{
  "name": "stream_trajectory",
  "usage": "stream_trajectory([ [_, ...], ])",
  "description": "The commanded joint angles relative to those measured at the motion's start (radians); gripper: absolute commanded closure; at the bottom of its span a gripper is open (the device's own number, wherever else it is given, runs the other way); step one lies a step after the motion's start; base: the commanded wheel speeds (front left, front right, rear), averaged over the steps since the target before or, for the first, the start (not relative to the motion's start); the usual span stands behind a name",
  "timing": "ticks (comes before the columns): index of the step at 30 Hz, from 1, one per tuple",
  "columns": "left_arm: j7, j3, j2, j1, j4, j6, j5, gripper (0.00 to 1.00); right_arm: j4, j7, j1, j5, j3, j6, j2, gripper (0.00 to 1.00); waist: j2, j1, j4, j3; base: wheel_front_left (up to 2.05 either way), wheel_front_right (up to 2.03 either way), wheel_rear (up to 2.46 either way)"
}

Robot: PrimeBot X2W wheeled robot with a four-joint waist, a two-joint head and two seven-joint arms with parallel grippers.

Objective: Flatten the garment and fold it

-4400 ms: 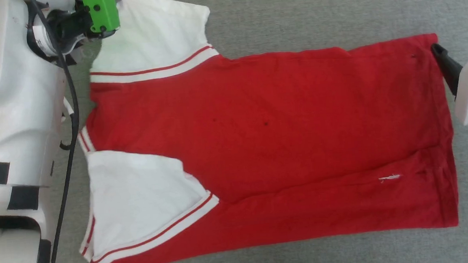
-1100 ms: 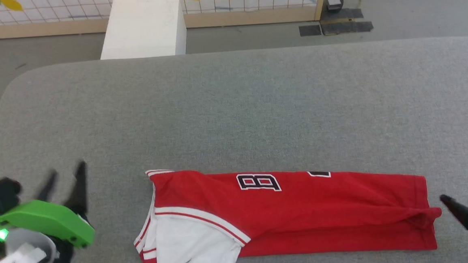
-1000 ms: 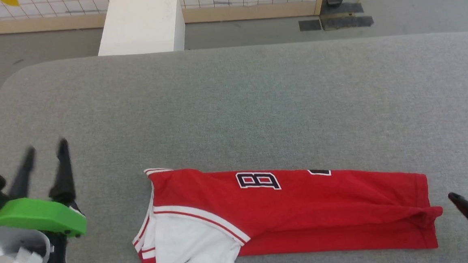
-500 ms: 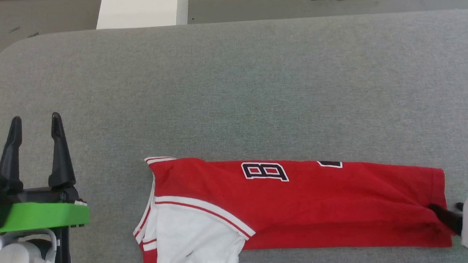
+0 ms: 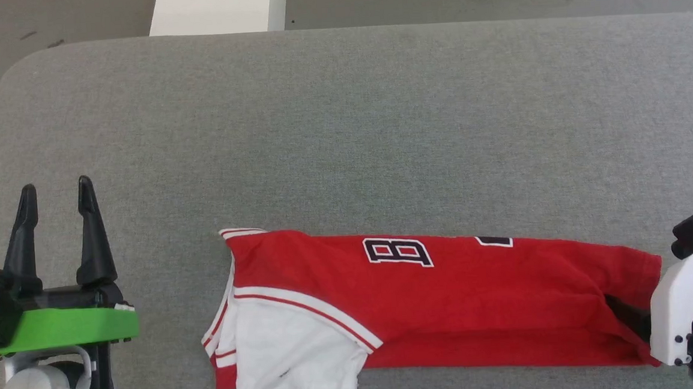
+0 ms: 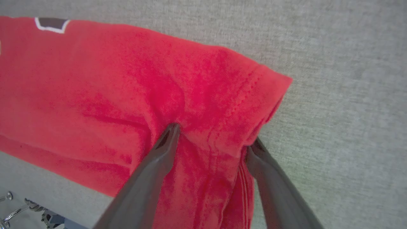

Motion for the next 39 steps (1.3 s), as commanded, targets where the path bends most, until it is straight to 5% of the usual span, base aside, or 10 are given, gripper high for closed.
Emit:
stream_trajectory([
  [1,-0.005,0.008,-0.006,0.003,0.004,-0.009,0.011,0.00,0.024,0.004,-0.005,0.002,0.018,-0.001,0.012,0.07,0.0000,0.0000,0.003,0.001,0.00,0.00,0.00],
  [2,-0.005,0.010,-0.009,0.003,0.005,-0.012,0.013,0.00,0.026,0.005,-0.007,0.000,0.018,-0.001,0.009,0.88,0.0000,0.0000,0.004,0.001,0.00,0.00,0.00],
  [3,-0.005,0.012,-0.012,0.004,0.007,-0.015,0.015,0.00,0.030,0.009,-0.008,-0.002,0.015,-0.001,0.006,1.00,0.0000,0.0000,0.004,0.001,0.00,0.00,0.00],
  [12,-0.005,0.037,-0.037,0.008,0.011,-0.034,0.032,0.00,0.046,0.055,-0.034,-0.075,-0.130,-0.001,-0.013,1.00,0.0000,0.0000,0.001,-0.007,0.00,0.00,0.00],
  [24,-0.005,0.039,-0.047,-0.002,0.046,-0.050,0.017,0.00,0.070,0.136,-0.081,-0.369,-0.423,-0.001,-0.015,1.00,0.0000,0.0000,0.009,-0.017,0.00,0.00,0.00],
  [30,-0.005,0.040,-0.044,0.009,0.068,-0.053,0.014,0.00,-0.044,0.230,-0.052,-0.408,-0.298,-0.001,-0.052,1.00,0.0000,0.0000,0.001,-0.057,0.00,0.00,0.00],
  [39,-0.005,0.038,-0.052,0.036,0.075,-0.055,0.016,0.00,-0.328,0.420,-0.027,-0.285,-0.063,-0.001,-0.085,1.00,0.0000,0.0000,-0.012,-0.109,0.00,0.00,0.00],
])
